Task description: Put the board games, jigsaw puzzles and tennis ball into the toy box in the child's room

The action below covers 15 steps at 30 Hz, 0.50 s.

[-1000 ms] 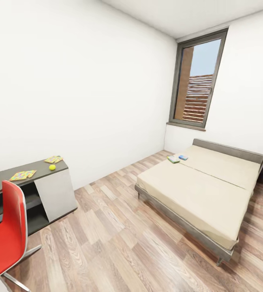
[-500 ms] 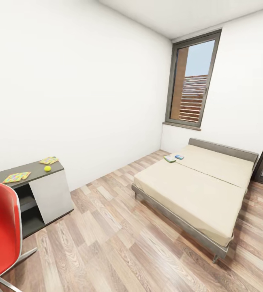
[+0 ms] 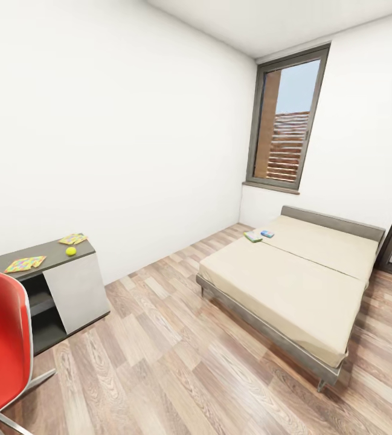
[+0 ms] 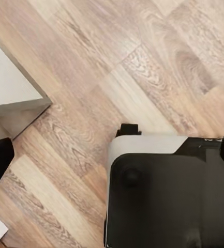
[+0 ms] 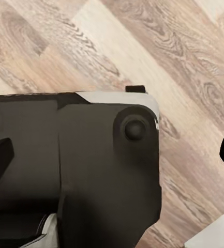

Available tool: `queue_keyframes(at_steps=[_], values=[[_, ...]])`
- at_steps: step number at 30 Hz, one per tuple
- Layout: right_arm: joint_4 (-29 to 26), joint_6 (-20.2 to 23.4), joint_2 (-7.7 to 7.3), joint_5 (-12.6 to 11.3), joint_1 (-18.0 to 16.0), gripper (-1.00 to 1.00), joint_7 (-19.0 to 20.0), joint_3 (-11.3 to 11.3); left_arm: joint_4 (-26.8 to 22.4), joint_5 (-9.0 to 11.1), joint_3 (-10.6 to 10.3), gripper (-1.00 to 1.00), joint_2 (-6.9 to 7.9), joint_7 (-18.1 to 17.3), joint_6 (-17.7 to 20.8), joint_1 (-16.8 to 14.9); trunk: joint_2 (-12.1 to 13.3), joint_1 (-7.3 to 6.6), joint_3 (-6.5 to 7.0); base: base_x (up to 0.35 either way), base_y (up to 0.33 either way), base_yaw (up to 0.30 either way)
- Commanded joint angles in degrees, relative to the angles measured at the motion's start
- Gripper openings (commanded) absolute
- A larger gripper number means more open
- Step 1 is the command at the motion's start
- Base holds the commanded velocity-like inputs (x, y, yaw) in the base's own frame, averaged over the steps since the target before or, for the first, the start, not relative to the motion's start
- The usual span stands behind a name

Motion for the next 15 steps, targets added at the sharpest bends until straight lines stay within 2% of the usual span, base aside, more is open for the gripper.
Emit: queue_keyframes(at_steps=[1, 4, 9, 12, 15], values=[[-0.34, 1.83, -0.03, -0.86, -1.59, 1.0, -0.37, -0.47, -0.2, 0.05, 0.04, 1.0, -0.14, 0.14, 1.45, -1.76, -0.04, 0.01, -0.04, 0.0, 0.0, 0.0], [-0.88, 3.86, -0.23, -2.19, -4.13, 1.0, -1.48, -1.3, -0.3, 0.03, 0.06, 1.0, -0.18, 0.12, 2.38, -4.15, -0.04, 0.01, -0.04, 0.0, 0.0, 0.0], [-1.91, 6.11, -0.52, -5.9, -10.02, 1.0, -6.68, -3.33, -0.34, 0.09, 0.02, 1.0, 0.0, 0.02, 2.82, -9.22, -0.04, 0.01, -0.04, 0.0, 0.0, 0.0], [-2.17, 7.09, -0.58, -7.35, -11.86, 1.0, -9.51, -4.0, -0.29, 0.1, 0.05, 1.0, -0.02, 0.03, 2.39, -10.4, -0.04, 0.01, -0.04, 0.0, 0.0, 0.0], [-2.47, 7.35, -0.59, -7.89, -12.52, 1.0, -10.69, -4.21, -0.2, 0.1, 0.06, 1.0, 0.02, 0.05, 2.05, -10.8, -0.04, 0.01, -0.04, 0.0, 0.0, 0.0]])
